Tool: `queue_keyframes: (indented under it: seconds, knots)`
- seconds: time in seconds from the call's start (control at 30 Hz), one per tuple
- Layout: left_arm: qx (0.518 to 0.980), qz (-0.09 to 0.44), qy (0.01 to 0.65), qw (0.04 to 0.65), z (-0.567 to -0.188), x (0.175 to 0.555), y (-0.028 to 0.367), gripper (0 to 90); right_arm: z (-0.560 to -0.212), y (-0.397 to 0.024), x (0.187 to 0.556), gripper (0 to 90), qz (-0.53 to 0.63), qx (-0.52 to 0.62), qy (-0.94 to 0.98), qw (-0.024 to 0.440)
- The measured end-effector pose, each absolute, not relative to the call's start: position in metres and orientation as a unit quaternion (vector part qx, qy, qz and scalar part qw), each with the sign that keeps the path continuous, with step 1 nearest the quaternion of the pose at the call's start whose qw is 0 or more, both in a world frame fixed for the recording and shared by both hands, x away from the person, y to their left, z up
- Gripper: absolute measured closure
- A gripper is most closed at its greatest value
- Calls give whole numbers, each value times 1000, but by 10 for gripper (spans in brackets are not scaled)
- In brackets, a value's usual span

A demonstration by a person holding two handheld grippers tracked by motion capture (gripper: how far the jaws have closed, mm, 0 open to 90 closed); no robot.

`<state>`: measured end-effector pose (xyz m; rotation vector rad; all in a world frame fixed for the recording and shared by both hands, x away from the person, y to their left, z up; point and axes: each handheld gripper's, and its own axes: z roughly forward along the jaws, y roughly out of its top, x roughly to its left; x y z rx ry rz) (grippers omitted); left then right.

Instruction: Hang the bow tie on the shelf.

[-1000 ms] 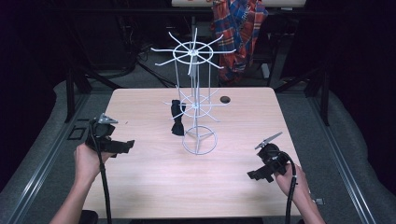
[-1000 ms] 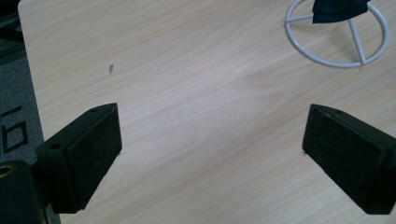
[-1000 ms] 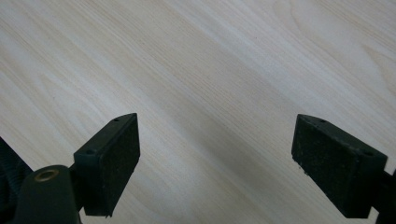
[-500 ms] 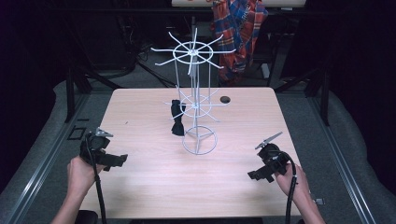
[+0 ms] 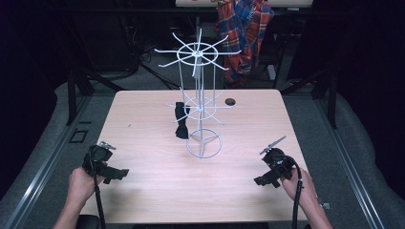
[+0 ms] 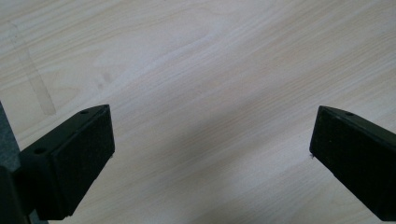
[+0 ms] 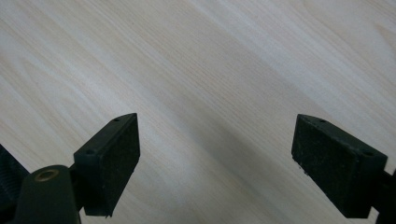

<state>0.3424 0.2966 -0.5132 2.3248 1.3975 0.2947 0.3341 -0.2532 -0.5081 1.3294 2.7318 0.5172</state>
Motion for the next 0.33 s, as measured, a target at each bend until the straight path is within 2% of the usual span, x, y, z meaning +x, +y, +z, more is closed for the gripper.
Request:
queue_keyframes:
  seconds: [0.33]
  knots:
    - [837, 97, 493, 216, -518, 344, 299, 0, -513, -251, 332, 152, 164, 427, 889, 32]
